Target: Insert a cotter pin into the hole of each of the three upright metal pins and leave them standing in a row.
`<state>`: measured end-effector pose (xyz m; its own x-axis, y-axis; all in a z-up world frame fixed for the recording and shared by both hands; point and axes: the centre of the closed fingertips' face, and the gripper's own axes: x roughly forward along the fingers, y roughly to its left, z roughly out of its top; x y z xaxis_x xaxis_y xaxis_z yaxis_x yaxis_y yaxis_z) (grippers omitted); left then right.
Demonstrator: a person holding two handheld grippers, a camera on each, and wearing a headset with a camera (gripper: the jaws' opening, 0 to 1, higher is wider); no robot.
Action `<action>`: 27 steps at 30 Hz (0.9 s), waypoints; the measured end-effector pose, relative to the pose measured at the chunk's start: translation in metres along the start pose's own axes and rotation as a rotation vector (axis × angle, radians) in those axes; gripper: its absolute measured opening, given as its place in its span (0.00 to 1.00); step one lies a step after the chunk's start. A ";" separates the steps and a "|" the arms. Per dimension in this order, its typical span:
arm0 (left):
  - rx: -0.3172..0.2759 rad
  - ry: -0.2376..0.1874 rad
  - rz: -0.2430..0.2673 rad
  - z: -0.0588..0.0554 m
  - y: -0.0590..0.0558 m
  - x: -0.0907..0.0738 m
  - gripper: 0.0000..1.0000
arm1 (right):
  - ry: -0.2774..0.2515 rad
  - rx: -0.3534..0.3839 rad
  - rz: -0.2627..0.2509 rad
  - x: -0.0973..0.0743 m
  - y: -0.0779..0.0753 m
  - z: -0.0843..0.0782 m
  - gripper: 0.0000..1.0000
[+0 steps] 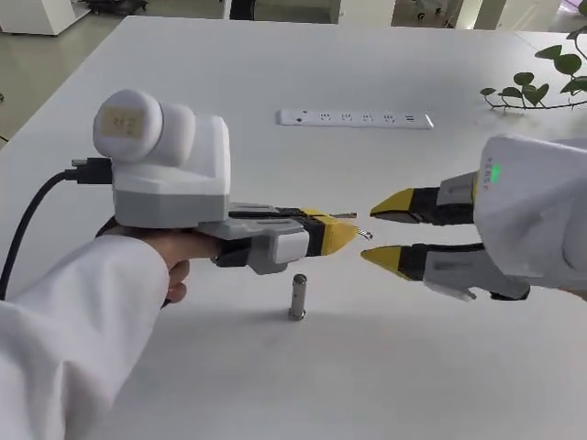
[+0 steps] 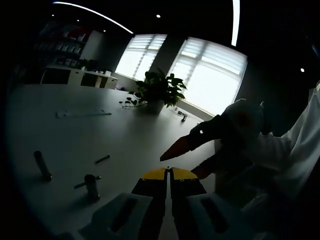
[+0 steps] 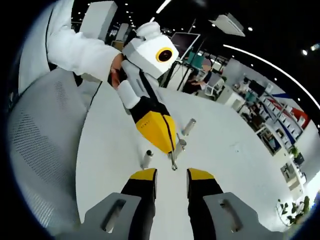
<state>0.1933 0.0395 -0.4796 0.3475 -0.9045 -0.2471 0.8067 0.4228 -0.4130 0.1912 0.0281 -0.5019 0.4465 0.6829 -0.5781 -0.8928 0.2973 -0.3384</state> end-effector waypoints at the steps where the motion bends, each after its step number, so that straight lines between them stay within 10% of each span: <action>1: 0.037 0.008 -0.005 -0.002 0.000 -0.001 0.00 | -0.035 0.092 0.047 0.002 0.004 -0.002 0.18; 8: 0.167 0.098 -0.056 -0.020 -0.009 -0.005 0.00 | -0.096 0.226 0.098 0.002 0.011 0.002 0.13; 22: 0.405 0.150 -0.134 -0.033 -0.021 -0.010 0.00 | -0.074 0.210 0.204 0.006 0.036 -0.003 0.00; 27: 0.355 0.164 -0.132 -0.041 -0.018 -0.010 0.00 | -0.058 0.160 0.231 0.004 0.040 -0.003 0.00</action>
<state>0.1561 0.0433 -0.5059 0.1721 -0.9169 -0.3601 0.9641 0.2318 -0.1294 0.1572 0.0406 -0.5200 0.2297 0.7803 -0.5817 -0.9707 0.2274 -0.0783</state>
